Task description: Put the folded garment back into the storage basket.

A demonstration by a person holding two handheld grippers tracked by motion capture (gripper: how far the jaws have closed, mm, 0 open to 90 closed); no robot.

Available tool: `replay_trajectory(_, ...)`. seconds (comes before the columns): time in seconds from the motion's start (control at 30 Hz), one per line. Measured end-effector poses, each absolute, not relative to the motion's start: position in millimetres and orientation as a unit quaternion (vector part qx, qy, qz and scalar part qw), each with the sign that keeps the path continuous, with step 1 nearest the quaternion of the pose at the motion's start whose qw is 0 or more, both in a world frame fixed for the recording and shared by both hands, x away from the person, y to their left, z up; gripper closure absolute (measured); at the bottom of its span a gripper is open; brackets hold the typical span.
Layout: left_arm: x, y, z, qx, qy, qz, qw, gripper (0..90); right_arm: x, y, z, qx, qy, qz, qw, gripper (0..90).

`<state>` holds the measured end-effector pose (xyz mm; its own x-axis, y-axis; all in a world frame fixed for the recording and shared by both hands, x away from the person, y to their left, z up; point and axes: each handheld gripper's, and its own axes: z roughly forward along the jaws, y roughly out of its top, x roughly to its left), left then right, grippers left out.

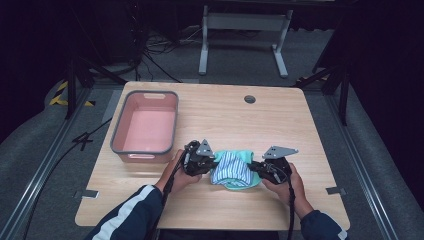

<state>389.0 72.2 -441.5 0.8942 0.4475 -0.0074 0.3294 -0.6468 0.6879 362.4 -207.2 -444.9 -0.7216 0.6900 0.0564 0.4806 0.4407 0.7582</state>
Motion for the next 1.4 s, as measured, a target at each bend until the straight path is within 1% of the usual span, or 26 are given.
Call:
replay_trajectory(0.4,399,66,-426,0.910,0.209,0.086,0.347,82.8,366,-211,-435,0.357,0.833,0.398,0.141,84.6)
replay_trajectory(0.63,404,66,-409,0.910,0.205,0.099,0.348,82.8,369,-208,-420,0.361,0.826,0.403,0.156,84.6)
replay_trajectory(0.83,408,74,-395,0.906,0.209,0.111,0.352,82.8,376,-199,-406,0.351,0.826,0.410,0.164,84.6)
replay_trajectory(0.87,410,77,-388,0.906,0.207,0.116,0.351,82.8,378,-196,-403,0.348,0.826,0.412,0.166,84.6)
replay_trajectory(0.97,413,81,-382,0.906,0.208,0.116,0.349,82.7,383,-192,-394,0.345,0.824,0.416,0.170,84.6)
replay_trajectory(1.0,414,86,-377,0.908,0.210,0.119,0.342,82.7,385,-190,-391,0.344,0.824,0.417,0.171,84.6)
replay_trajectory(1.17,415,100,-365,0.902,0.218,0.129,0.349,82.7,391,-176,-378,0.329,0.827,0.420,0.178,84.5)
replay_trajectory(1.4,416,120,-348,0.898,0.225,0.150,0.347,82.7,401,-155,-361,0.313,0.829,0.429,0.176,84.5)
